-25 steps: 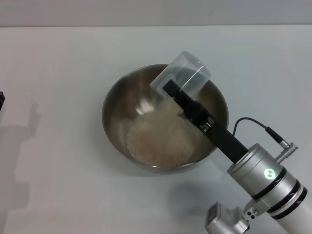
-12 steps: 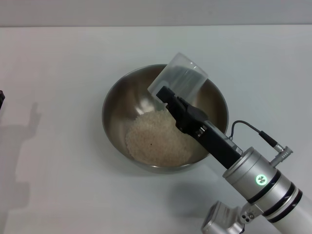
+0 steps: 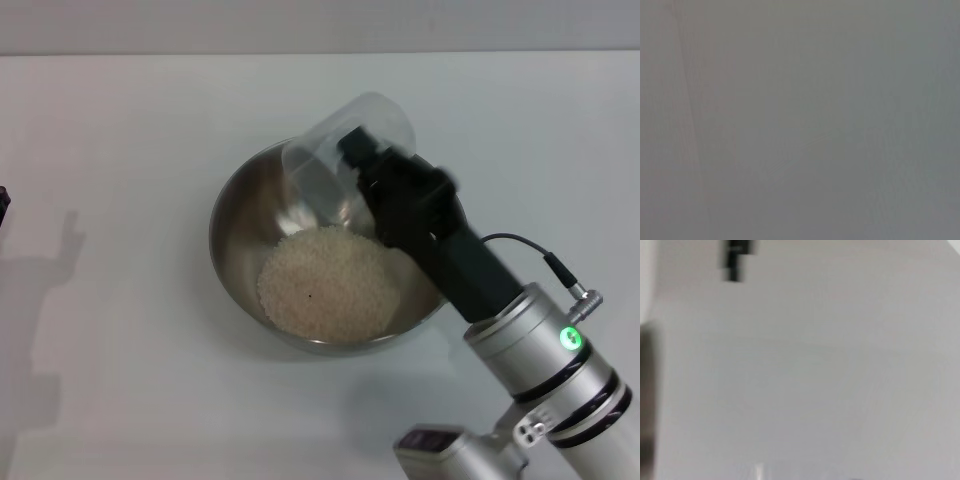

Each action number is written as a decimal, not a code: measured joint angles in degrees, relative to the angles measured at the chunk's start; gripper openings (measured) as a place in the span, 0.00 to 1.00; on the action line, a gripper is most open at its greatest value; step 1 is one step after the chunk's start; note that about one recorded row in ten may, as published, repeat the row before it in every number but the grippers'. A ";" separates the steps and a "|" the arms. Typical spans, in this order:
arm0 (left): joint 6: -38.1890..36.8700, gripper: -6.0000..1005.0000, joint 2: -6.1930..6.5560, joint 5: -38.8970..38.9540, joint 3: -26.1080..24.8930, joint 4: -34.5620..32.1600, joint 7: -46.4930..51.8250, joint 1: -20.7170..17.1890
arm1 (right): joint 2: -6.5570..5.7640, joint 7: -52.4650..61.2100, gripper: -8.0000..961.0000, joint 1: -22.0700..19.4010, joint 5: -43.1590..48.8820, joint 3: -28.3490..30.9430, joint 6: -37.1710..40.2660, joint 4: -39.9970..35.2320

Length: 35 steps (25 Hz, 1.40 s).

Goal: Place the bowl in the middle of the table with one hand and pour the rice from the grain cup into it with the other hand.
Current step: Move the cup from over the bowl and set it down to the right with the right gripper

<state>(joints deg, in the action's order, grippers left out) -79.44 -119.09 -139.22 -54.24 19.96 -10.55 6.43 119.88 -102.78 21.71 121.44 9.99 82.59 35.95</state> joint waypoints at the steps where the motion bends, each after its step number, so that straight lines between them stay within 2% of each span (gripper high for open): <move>1: 0.00 0.80 0.00 0.00 0.01 0.00 0.00 0.00 | 0.00 4.11 0.02 -0.39 -0.15 0.55 0.58 0.35; 6: 0.11 0.80 0.00 0.00 0.12 0.00 0.00 0.04 | 0.00 19.90 0.02 -1.79 -3.85 2.16 3.34 1.85; 12: 0.17 0.80 0.00 0.00 0.25 -0.01 0.00 0.23 | -0.45 45.76 0.02 -2.63 -9.74 3.80 9.20 0.77; 16: 0.17 0.80 0.00 0.00 0.39 -0.01 0.00 0.24 | -0.50 63.22 0.02 -3.44 -10.38 7.52 10.44 -3.44; 17: 0.17 0.80 0.00 0.00 0.72 0.00 0.00 0.14 | -0.51 71.30 0.02 -3.74 -10.41 9.61 10.35 -6.11; 18: 0.16 0.80 0.00 -0.01 0.78 0.00 0.00 0.10 | -0.51 71.30 0.02 -3.74 -10.41 9.61 10.35 -6.11; 22: 0.15 0.80 0.00 0.00 0.89 -0.01 0.00 0.01 | -0.43 85.64 0.02 -3.56 -10.52 12.32 8.65 -12.48; 27: 0.21 0.80 0.00 -0.01 0.89 0.00 0.00 0.01 | -0.37 94.91 0.02 -3.07 -11.41 16.51 2.03 -17.36; 35: 0.34 0.80 0.00 0.00 0.90 0.00 0.00 0.38 | -0.41 98.13 0.02 -0.29 -11.41 17.90 -7.77 -22.01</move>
<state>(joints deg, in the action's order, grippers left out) -79.10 -119.09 -139.22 -53.34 19.95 -10.55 6.81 119.47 -4.65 21.42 110.03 27.89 74.82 13.94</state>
